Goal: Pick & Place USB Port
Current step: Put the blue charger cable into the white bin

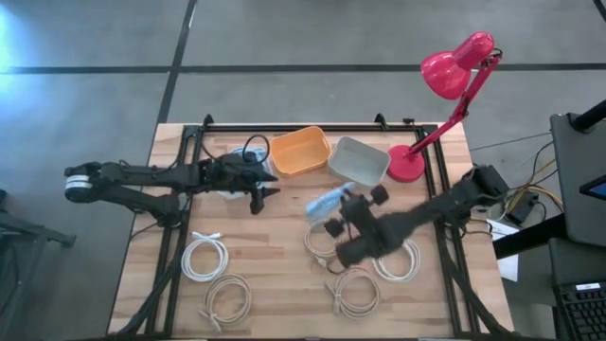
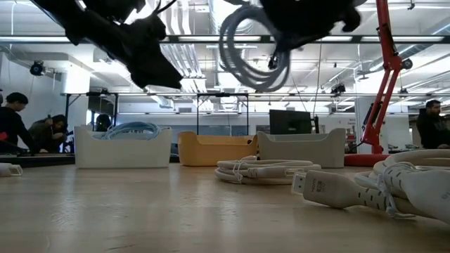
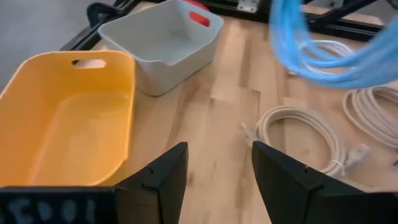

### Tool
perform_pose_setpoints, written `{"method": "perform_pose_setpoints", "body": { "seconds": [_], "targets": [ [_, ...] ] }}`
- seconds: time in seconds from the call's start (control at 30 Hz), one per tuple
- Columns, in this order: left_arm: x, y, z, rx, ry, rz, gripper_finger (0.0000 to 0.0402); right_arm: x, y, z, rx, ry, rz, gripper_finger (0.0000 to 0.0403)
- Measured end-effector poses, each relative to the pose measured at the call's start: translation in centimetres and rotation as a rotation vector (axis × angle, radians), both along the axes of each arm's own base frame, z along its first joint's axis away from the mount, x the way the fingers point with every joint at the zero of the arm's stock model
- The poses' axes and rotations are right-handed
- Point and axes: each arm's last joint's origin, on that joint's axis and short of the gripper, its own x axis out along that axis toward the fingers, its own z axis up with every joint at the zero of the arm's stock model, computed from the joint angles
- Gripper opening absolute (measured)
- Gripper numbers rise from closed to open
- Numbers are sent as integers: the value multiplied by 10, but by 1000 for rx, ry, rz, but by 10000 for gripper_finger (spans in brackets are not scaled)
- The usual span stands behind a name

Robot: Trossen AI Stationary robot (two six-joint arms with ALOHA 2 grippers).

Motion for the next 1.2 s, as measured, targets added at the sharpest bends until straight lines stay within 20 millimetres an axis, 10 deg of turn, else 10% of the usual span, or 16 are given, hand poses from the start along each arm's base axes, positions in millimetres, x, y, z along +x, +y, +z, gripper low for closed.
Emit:
{"method": "perform_pose_setpoints", "body": {
  "seconds": [0.5,1.2],
  "targets": [
    [9,-18,12,86,-128,-119,188,42,-54,9,53,-21,-10,38],
    [48,-23,-10,44,-240,-117,171,54,-55,-17,61,38,-6,41]
  ]
}}
